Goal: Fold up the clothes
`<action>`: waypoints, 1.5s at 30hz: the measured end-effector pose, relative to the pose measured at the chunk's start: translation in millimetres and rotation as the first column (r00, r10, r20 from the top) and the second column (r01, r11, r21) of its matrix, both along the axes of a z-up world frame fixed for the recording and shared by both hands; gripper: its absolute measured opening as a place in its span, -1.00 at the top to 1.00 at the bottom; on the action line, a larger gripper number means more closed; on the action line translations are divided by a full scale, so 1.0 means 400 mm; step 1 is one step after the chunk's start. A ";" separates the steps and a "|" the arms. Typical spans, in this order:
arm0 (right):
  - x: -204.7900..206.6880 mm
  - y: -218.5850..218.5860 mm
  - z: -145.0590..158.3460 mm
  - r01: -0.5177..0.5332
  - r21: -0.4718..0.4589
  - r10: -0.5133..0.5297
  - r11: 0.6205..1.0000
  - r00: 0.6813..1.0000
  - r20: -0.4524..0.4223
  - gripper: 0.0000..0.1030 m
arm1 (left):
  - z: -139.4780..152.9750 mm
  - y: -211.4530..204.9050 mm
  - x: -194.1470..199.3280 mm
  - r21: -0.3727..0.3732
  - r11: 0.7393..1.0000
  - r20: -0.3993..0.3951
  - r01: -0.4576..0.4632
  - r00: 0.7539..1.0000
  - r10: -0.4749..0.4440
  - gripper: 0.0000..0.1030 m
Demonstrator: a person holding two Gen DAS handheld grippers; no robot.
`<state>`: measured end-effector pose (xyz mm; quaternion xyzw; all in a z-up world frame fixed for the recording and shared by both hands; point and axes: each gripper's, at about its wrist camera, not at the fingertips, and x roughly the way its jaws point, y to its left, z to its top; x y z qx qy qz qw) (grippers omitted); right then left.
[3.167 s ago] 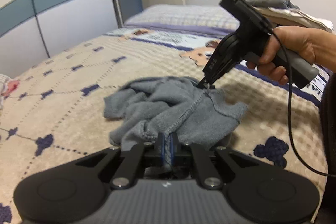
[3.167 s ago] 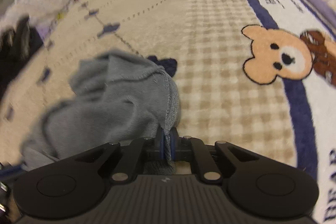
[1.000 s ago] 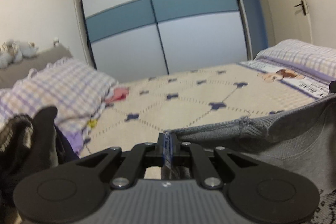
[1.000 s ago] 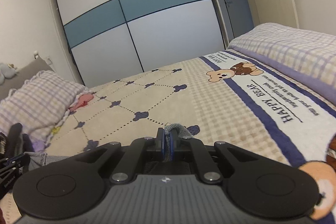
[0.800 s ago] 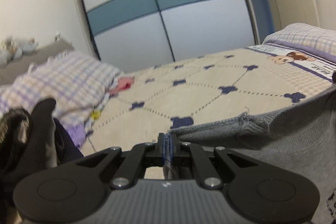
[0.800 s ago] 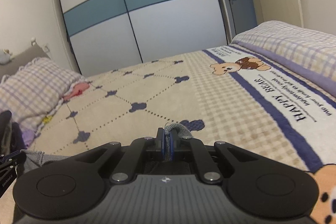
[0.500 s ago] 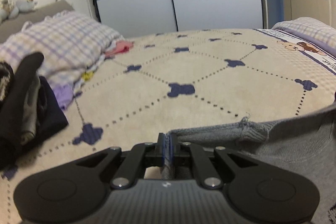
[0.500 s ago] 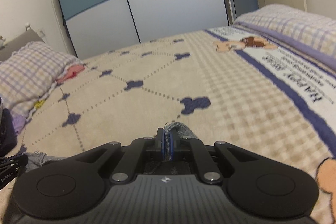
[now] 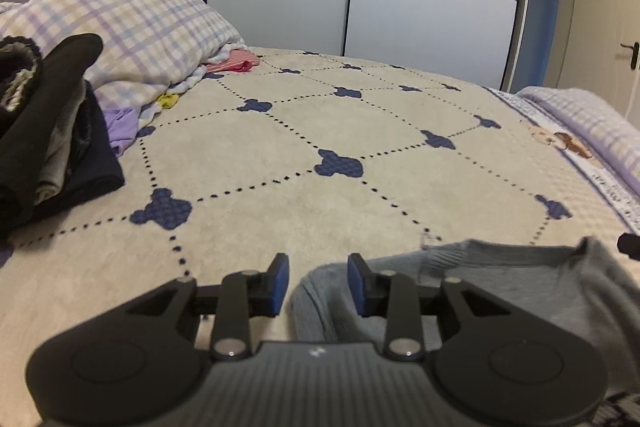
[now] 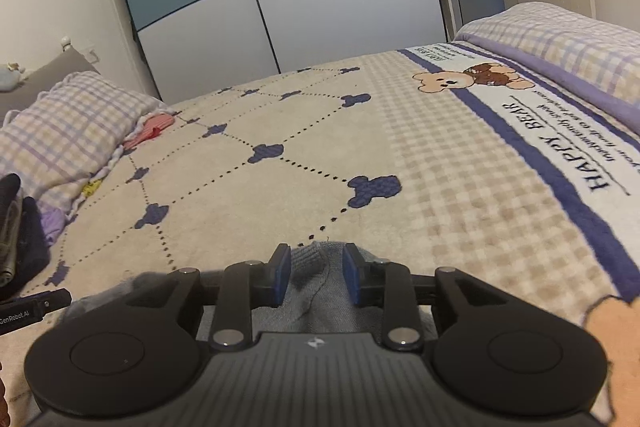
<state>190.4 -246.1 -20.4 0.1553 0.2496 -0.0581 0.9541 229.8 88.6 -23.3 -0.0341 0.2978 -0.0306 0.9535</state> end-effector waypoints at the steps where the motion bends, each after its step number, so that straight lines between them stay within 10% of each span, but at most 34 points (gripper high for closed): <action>1: -0.017 0.000 0.008 0.000 0.002 0.000 1.000 1.000 0.000 0.40 | 0.010 0.001 -0.017 -0.005 1.000 -0.002 -0.001 1.000 0.001 0.31; 24: -0.393 0.048 0.075 -0.024 0.031 0.026 0.999 0.997 -0.077 0.36 | 0.063 0.018 -0.430 -0.184 0.979 -0.178 0.090 0.976 -0.123 -0.18; 45: -0.527 0.011 -0.057 0.120 0.401 -0.024 0.908 0.971 -0.236 0.35 | -0.045 0.052 -0.555 -0.428 0.898 -0.307 0.108 0.917 -0.256 -0.32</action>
